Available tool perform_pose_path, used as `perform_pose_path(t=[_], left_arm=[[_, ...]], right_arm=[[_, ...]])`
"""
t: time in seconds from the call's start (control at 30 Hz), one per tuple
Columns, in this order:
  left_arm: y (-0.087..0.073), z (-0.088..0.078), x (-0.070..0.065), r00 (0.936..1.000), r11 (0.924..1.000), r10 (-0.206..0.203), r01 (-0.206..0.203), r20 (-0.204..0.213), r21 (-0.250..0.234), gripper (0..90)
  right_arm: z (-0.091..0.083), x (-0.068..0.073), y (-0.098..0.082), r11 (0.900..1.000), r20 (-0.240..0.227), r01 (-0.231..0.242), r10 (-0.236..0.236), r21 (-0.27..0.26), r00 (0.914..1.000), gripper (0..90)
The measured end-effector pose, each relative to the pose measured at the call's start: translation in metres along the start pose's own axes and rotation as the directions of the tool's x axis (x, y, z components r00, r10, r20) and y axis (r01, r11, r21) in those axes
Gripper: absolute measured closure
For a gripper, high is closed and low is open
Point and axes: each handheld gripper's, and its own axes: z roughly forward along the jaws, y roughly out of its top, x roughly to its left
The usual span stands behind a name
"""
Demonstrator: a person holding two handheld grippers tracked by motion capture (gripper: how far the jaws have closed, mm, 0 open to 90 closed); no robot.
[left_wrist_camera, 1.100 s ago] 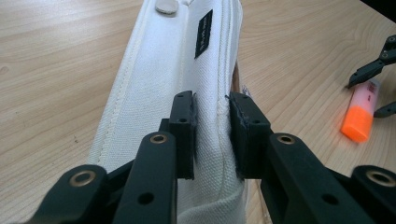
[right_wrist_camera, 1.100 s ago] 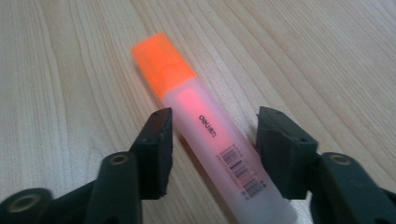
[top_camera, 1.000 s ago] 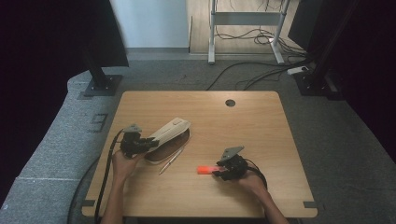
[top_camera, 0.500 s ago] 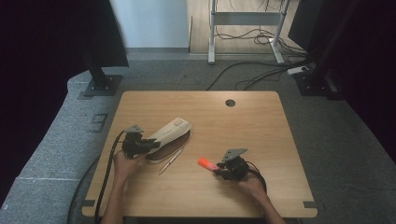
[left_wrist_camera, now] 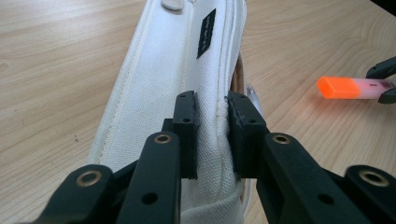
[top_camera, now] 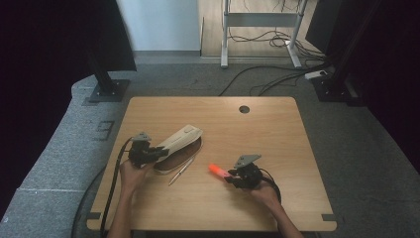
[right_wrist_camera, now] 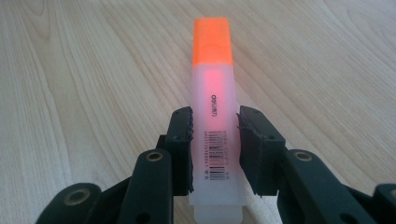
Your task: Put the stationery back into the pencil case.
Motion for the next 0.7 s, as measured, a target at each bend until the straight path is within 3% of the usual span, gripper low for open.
perform_pose_path(t=[0.7], left_arm=[[0.003,-0.007,-0.005,0.9997,0.9996,0.007,-0.008,-0.024,-0.028,76.5]], right_arm=[[0.003,-0.008,0.028,1.0,0.007,0.008,-0.008,-0.025,1.0,65.2]])
